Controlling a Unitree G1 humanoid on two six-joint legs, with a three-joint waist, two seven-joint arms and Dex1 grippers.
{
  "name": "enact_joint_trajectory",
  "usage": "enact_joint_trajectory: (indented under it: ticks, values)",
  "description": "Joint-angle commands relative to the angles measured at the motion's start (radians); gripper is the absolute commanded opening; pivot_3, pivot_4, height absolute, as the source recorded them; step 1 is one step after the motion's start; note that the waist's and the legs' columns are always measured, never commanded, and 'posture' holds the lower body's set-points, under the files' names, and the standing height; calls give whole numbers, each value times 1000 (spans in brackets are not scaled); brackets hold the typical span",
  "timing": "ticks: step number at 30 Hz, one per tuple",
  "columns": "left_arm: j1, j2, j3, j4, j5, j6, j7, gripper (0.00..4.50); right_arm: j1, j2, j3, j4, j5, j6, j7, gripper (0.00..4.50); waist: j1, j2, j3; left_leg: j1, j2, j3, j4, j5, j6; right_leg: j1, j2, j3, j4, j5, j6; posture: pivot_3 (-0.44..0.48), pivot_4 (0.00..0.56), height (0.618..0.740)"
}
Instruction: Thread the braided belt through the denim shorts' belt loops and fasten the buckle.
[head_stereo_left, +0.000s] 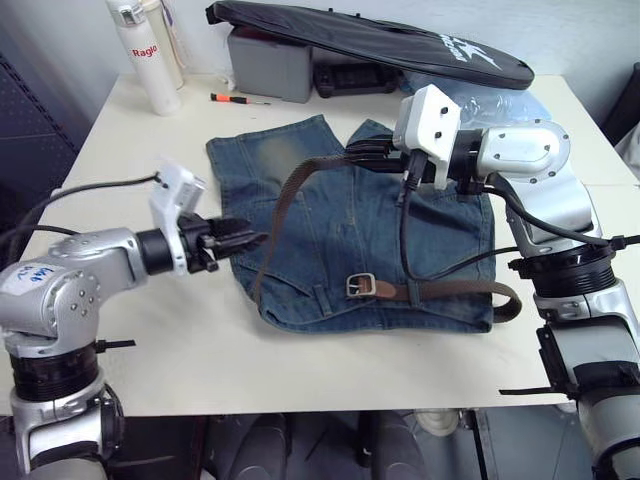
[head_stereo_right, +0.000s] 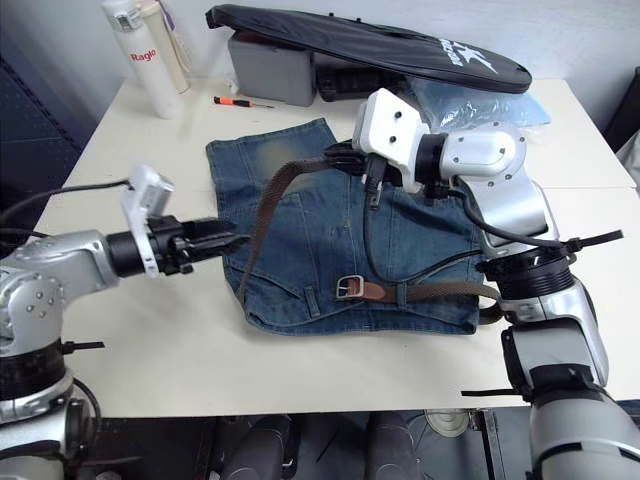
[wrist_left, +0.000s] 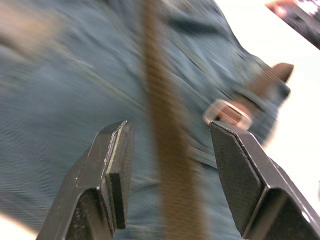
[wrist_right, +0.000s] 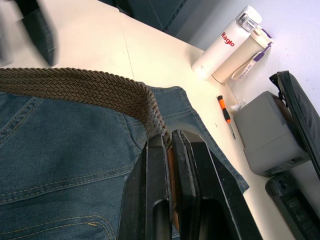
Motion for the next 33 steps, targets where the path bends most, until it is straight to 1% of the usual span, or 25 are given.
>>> enact_joint_trajectory:
  ticks: [1,2,4,5,6,8,10,11,12,13,17,21,23,25,28,31,33]
  values:
    - [-3,-14,6,-45,-15,53,62,2707,-18,0,-41,-45,5,-2,0,0,0,0,0,0,0,0,0,0,0,0,0,0,0,0,0,0,150,740]
    - [-4,-17,1,-45,-11,62,79,2707,-17,1,-40,-46,5,-1,-1,0,0,0,0,0,0,0,0,0,0,0,0,0,0,0,0,0,150,740]
    - [-5,-3,-38,-31,41,76,141,2707,-14,1,-41,-52,6,3,-2,0,0,0,0,1,0,0,0,0,0,0,0,0,1,0,0,0,150,740]
    - [-3,26,-79,-22,81,64,167,2707,-12,1,-41,-54,6,4,-3,0,0,0,0,1,0,0,0,0,0,0,0,1,1,0,0,0,150,740]
    - [-2,43,-106,-17,102,59,182,2464,-10,0,-41,-56,5,5,-3,0,0,0,0,1,0,1,0,0,0,0,0,1,1,0,0,0,150,740]
    - [-15,18,-104,-12,100,71,202,1901,-6,-3,-41,-59,2,5,-4,0,0,0,0,1,0,1,0,0,0,0,0,1,1,0,0,0,150,740]
    - [-27,-8,-99,-11,87,86,210,1132,-4,-5,-41,-60,0,5,-4,0,0,0,0,1,0,2,-1,0,0,0,0,2,1,0,0,0,150,740]
    - [-34,-22,-98,-9,87,90,218,603,-3,-6,-41,-62,-1,6,-3,0,1,0,0,1,0,2,0,0,0,0,0,2,1,0,0,0,150,740]
    - [-40,-36,-95,-7,87,94,224,269,-1,-8,-42,-65,0,8,-3,0,4,0,0,1,0,2,0,0,0,0,0,2,1,0,0,0,150,740]
    - [-52,-57,-83,-1,87,97,233,82,1,-9,-43,-70,0,12,-4,0,6,0,0,1,0,2,0,0,0,0,0,2,1,0,0,0,150,740]
    - [-93,-93,-54,19,91,100,252,82,20,-19,-41,-96,8,36,6,0,16,0,0,1,0,2,1,0,0,0,0,2,1,0,0,0,150,740]
    - [-126,-118,-22,47,83,124,258,82,80,-37,-38,-173,61,161,48,0,19,0,0,1,0,2,1,0,0,0,0,2,1,0,0,0,150,740]
    - [-135,-157,11,60,68,169,261,0,127,-65,-42,-208,90,261,66,845,20,0,0,1,0,3,1,0,0,0,0,3,1,0,0,0,150,740]
    - [-140,-189,37,64,59,210,261,0,154,-82,-49,-227,102,314,68,1641,21,0,0,1,0,3,1,0,0,0,0,3,2,0,0,0,150,740]
    - [-128,-220,67,74,24,241,263,0,171,-128,-66,-207,62,339,38,3108,21,0,0,1,0,3,2,0,0,0,0,3,2,0,0,0,150,740]
    - [-107,-243,104,97,-19,243,286,0,188,-190,-140,-202,88,388,27,4457,21,0,0,1,0,3,2,0,0,0,0,3,2,0,0,0,150,740]
    - [-106,-241,111,107,-32,243,301,0,232,-227,-173,-292,186,487,89,4457,25,0,0,1,0,3,2,0,0,0,0,3,2,0,0,0,150,740]
